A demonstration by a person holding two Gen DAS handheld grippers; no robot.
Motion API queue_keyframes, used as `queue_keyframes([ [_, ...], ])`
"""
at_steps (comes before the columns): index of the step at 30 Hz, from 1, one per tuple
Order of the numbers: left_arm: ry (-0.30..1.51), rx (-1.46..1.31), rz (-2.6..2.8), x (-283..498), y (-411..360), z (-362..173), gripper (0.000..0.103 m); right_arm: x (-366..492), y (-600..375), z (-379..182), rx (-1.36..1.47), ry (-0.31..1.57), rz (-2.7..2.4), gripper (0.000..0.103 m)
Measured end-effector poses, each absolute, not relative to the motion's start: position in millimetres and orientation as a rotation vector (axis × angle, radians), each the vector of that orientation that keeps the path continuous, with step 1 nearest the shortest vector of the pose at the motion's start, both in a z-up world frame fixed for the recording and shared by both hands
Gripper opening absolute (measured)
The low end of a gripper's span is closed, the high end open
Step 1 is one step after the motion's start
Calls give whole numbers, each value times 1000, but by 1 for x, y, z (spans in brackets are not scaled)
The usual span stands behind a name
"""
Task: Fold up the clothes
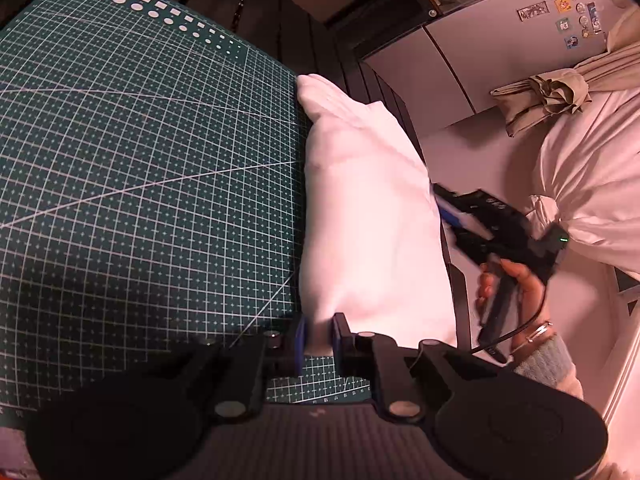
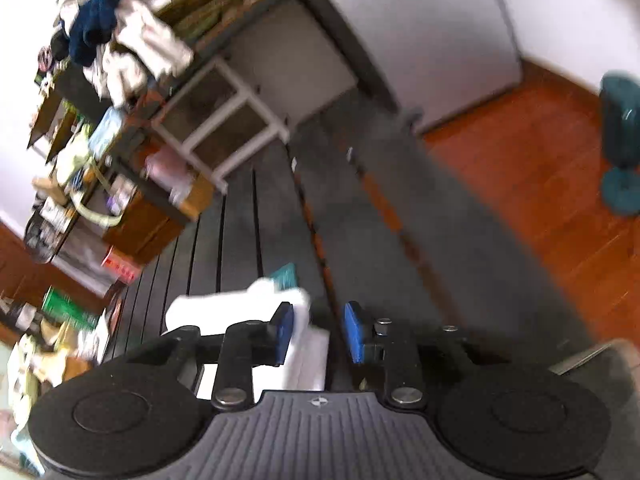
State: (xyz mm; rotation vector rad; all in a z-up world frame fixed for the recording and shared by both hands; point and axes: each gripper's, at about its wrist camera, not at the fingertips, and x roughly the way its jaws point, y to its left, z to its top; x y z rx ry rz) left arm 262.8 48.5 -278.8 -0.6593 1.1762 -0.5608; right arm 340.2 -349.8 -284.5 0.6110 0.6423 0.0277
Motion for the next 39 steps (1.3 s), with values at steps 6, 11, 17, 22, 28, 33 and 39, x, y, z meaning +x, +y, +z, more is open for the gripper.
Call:
queue_keyframes([
  [6,1173,-677,-564,263,48,-280,13,344,-273,-261,690,784,738,28],
  [11,1166,-737,-574,261,51,-284,7,371,-201,-295,470,1071,759,0],
  [17,1144,-760,-586,259,54,-283,6,378,-214,-328,639,1095,738,0],
  [22,1155,-723,-599,261,52,-282,6,374,-220,-309,676,1001,671,0],
  [28,1145,-580,-582,262,43,-265,8,389,-226,-312,706,1032,618,0],
  [33,1117,-393,-548,253,30,-244,9,348,-252,-281,676,923,545,42],
  [39,1108,-363,-585,240,20,-232,36,265,-299,-274,755,839,438,69],
])
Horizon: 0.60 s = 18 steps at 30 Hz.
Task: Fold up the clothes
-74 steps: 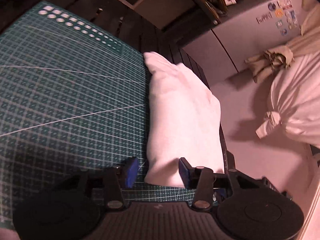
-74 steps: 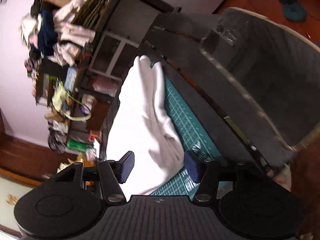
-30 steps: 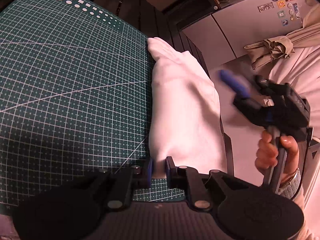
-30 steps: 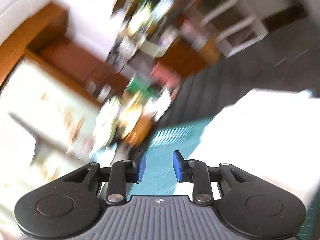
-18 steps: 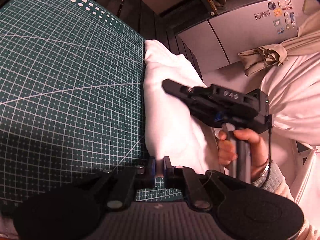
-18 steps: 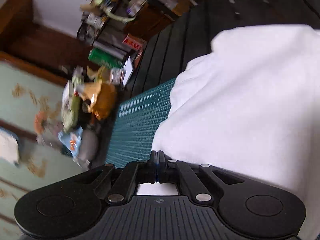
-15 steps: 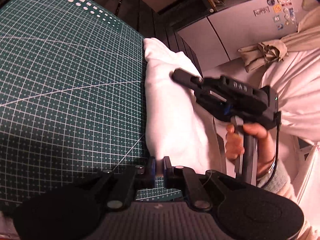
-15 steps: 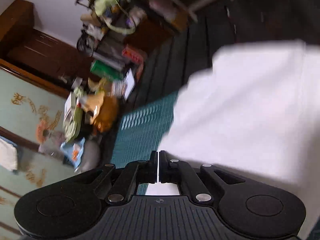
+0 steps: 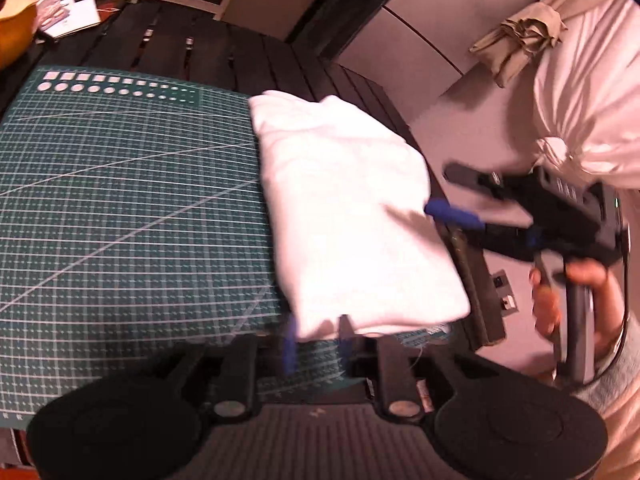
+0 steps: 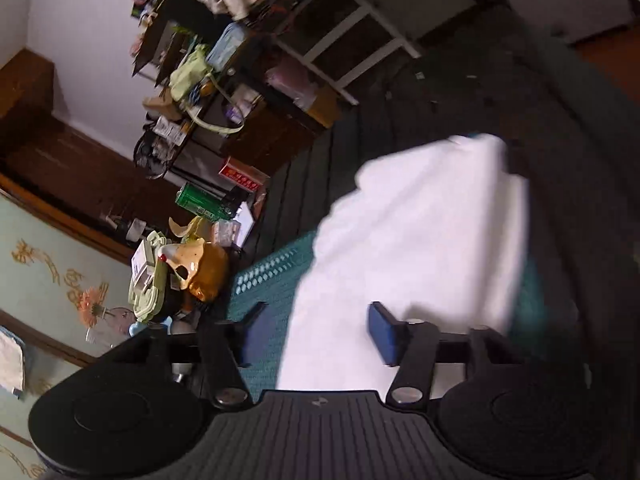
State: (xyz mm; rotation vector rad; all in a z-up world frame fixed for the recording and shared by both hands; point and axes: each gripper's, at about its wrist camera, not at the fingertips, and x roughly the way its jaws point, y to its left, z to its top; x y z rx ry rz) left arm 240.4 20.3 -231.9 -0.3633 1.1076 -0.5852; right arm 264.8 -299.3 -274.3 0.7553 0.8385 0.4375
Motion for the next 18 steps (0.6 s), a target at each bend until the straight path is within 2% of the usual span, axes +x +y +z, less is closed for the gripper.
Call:
queue_keyframes([
  [1,1105,-360,-588,239,19,-231,40,252,-305,-273,746,812,406,76],
  [2,1100,-350,-586,235,18,-226,49,243,-308,-272,737,789,392,80],
  [4,1083,-347,-577,231,20,-221,58,209,-307,-260,650,650,354,82],
  [8,974,-342,-513,218,35,-203,58,164,-287,-232,421,514,179,82],
  [10,974,-306,-503,221,37,-196,58,153,-286,-226,416,496,186,82],
  [13,971,-337,-471,233,42,-196,57,161,-295,-232,526,574,292,81],
  [15,1070,-440,-527,258,46,-210,57,171,-306,-241,601,639,330,79],
  [18,1112,-447,-503,273,45,-218,58,186,-320,-256,694,768,267,79],
])
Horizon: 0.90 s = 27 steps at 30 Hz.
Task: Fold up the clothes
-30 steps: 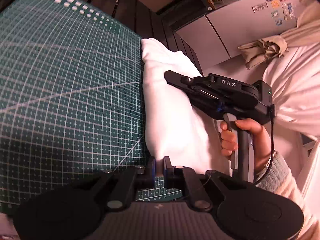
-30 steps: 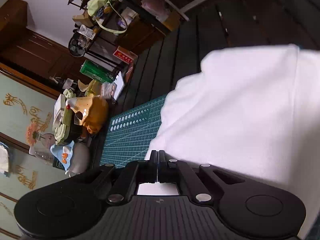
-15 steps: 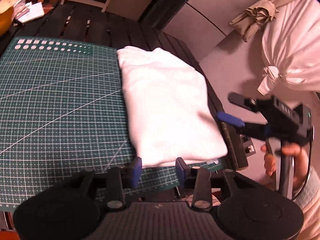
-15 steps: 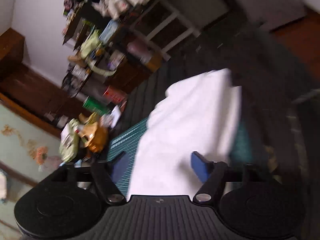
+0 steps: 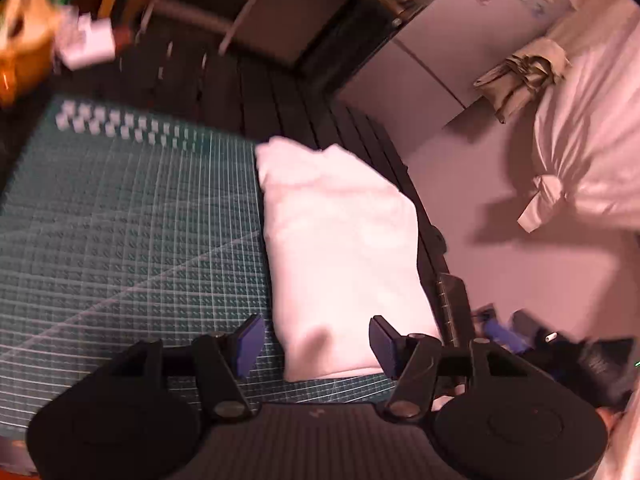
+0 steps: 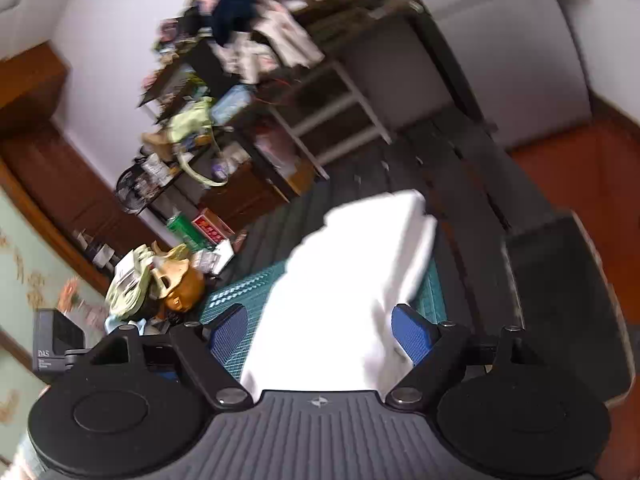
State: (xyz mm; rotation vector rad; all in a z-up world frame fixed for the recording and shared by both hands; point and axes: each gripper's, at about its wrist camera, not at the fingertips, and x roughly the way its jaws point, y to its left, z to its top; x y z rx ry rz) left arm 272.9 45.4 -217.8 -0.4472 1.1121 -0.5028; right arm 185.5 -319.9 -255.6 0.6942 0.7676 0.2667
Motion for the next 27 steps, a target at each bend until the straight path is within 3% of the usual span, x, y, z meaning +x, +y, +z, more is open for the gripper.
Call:
queue_keyframes([
  [2,1145,-397,-501,284,41,-225,58,194,-331,-270,792,839,255,57],
  [3,1175,-402,-506,289,41,-230,58,201,-339,-282,877,904,266,54],
  [9,1271,-465,-538,305,42,-250,58,219,-336,-307,976,1076,266,54],
  [21,1328,-605,-642,310,35,-277,60,241,-320,-327,1011,1171,328,56],
  [22,1329,-611,-655,311,34,-278,60,242,-319,-327,1009,1176,329,53],
  [24,1333,-622,-679,312,33,-280,58,244,-317,-328,983,1189,314,31],
  [25,1335,-627,-692,313,33,-280,53,244,-317,-331,979,1195,306,14],
  [26,1345,-622,-685,315,34,-283,41,243,-317,-333,975,1200,299,14],
  [27,1355,-617,-678,316,35,-285,37,241,-318,-336,997,1195,301,14],
])
